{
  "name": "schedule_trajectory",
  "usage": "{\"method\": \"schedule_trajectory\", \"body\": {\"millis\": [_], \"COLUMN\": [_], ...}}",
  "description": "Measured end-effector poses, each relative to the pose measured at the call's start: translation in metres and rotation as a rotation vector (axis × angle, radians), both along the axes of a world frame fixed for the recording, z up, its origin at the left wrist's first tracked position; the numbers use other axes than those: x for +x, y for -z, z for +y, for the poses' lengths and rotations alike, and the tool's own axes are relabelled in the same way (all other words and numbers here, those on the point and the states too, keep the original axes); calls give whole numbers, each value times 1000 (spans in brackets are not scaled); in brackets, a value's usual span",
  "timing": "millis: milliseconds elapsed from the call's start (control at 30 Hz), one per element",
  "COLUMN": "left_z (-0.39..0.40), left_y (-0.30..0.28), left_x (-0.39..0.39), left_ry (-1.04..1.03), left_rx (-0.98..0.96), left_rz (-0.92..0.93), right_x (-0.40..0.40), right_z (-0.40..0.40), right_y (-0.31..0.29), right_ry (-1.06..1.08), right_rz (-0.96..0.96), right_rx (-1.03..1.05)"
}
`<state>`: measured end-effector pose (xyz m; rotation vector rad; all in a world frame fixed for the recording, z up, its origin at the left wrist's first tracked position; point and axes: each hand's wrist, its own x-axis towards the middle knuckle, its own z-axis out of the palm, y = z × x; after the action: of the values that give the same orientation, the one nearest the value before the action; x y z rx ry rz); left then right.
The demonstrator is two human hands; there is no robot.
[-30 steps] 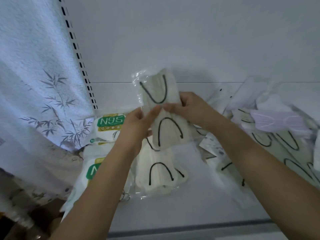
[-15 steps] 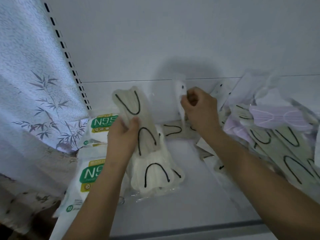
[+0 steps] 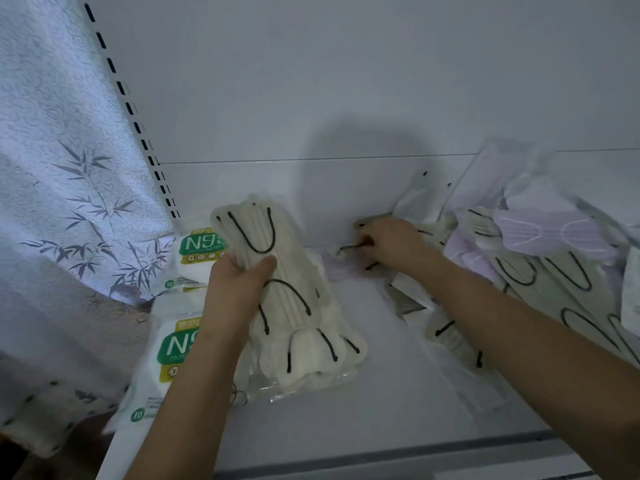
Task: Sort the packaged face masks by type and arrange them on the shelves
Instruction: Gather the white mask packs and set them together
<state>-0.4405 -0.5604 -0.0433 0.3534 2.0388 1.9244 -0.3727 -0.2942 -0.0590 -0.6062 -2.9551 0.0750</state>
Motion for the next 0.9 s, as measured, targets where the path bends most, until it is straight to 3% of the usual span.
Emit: {"method": "schedule_trajectory", "body": {"millis": [167,233,333,367,433,500,533,600,667,733,833,900], "left_z": [4,14,27,28,22,14,11,8,7,10,19,30], "left_y": [-8,-16,-12,-8,-3,-2,0,0,-1,-3,-6,-10], "left_x": [10,19,22,17,9,3,-1,0,4,9,18,27], "left_ry": [-109,14,166,132,42,-14,-26,-27,-21,-13,28,110], "left_rx": [73,78,-15,-30,-9,26,29,28,44,67,115,113], "left_rz": [127,171,277,273,180,91,62,37,26,57,155,203], "right_x": [7,7,9,8,11,20,24,29,28,25,29,28], "right_z": [-25,-60,-89,-84,-50,-19,-8,7,9,3,-28,-58], "right_y": [-54,-67,-71,-67,-53,-32,-19,0,-3,-24,-67,-83], "right_ry": [109,-17,-198,-177,-97,-58,-60,-34,-14,21,76,41], "right_rz": [743,738,503,504,423,70,-101,-199,-71,215,753,820], "right_rx": [-275,-495,-1021,-1020,-581,-188,-120,-46,46,2,-417,-653]}}
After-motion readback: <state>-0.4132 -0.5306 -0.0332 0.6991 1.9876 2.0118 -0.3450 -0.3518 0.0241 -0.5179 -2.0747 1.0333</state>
